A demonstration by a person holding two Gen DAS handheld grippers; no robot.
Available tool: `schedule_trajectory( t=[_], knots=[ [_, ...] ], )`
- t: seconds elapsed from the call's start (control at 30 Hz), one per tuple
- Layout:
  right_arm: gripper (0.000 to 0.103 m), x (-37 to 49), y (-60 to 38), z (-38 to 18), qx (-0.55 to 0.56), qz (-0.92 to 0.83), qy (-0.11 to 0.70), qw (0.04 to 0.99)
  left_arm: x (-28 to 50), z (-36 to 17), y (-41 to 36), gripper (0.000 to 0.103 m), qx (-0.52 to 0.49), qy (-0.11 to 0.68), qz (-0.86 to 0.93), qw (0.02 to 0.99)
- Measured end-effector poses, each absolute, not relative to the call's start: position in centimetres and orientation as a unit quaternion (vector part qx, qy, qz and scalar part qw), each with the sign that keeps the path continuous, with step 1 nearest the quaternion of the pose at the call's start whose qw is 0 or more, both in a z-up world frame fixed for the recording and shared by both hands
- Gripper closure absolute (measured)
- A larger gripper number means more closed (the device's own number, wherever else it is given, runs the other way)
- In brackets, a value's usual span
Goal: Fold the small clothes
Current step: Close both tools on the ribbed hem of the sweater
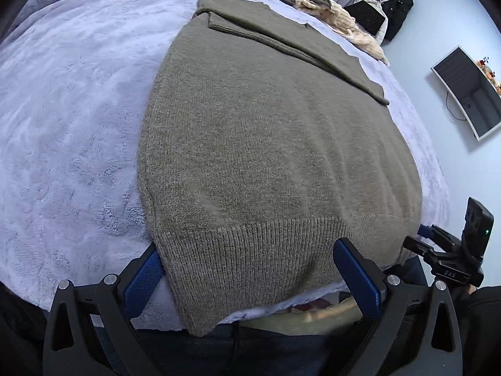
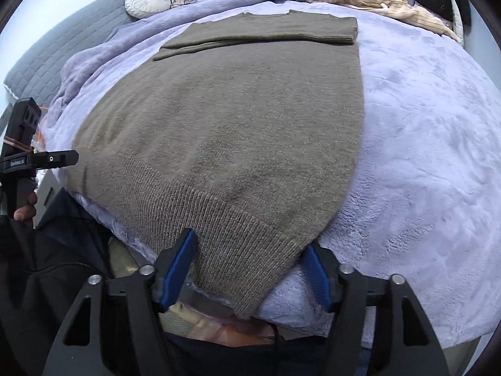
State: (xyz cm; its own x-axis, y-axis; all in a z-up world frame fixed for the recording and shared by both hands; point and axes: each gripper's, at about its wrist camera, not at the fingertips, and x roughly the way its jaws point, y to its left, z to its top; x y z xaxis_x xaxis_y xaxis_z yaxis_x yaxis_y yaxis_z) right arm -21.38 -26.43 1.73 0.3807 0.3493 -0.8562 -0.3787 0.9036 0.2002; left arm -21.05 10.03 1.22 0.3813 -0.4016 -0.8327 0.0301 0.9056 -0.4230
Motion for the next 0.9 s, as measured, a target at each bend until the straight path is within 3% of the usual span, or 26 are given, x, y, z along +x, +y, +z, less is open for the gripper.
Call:
schedule_trajectory(
  t=[0.07,0.2,0.27,0.47,0.53,0.57,0.6,0.9],
  knots=[
    [0.044,-21.2,-27.1,1.5,0.012,0.222,0.512,0.83,-20.6,1.1,9.8,0.005,-0.178,0.539,-0.126,0.813],
    [0.061,-21.0,-28.8,1.3,0.059,0.232,0.514,0.824,-20.2,1.6,9.7,0.035,-0.173,0.533,-0.119,0.82],
    [0.072,-21.1,-29.0,1.1,0.075,0.247,0.517,0.816,-20.1,1.7,9.7,0.043,-0.178,0.527,-0.124,0.822],
    [0.072,-20.0,-30.5,-0.1,0.152,0.26,0.524,0.797,-20.1,1.2,10.5,0.043,-0.189,0.525,-0.125,0.82],
    [0.083,-20.0,-29.9,0.2,0.138,0.264,0.523,0.798,-20.2,1.6,10.1,0.064,-0.177,0.52,-0.123,0.826],
    [0.092,-20.2,-29.7,0.5,0.131,0.27,0.521,0.799,-20.2,1.8,10.1,0.084,-0.176,0.519,-0.129,0.827],
    [0.093,-20.2,-29.5,0.7,0.127,0.272,0.519,0.8,-20.2,2.0,9.9,0.089,-0.177,0.52,-0.134,0.825],
    [0.094,-20.2,-30.2,4.8,0.145,0.28,0.47,0.824,-19.8,5.5,9.6,0.091,-0.158,0.483,-0.133,0.851]
  ],
)
